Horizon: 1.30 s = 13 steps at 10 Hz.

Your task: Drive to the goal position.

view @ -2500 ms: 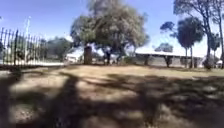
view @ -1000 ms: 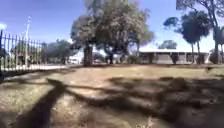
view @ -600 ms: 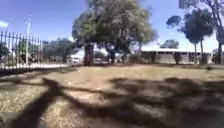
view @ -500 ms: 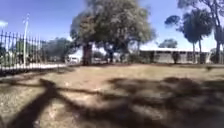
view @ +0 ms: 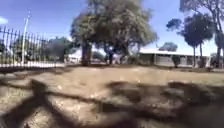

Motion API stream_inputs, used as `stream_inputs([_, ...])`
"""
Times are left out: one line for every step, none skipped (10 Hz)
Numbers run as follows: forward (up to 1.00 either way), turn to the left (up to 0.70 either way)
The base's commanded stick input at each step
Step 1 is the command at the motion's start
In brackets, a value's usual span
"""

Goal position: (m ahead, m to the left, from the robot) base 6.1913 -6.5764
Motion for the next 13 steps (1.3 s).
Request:
stream_inputs([0.7, 0.0])
stream_inputs([0.7, 0.0])
stream_inputs([0.7, 0.0])
stream_inputs([0.7, 0.0])
stream_inputs([0.7, 0.0])
stream_inputs([0.7, 0.0])
stream_inputs([0.7, 0.0])
stream_inputs([0.7, 0.0])
stream_inputs([0.7, 0.0])
stream_inputs([0.7, 0.0])
stream_inputs([0.7, 0.0])
stream_inputs([0.7, 0.0])
stream_inputs([0.7, 0.0])
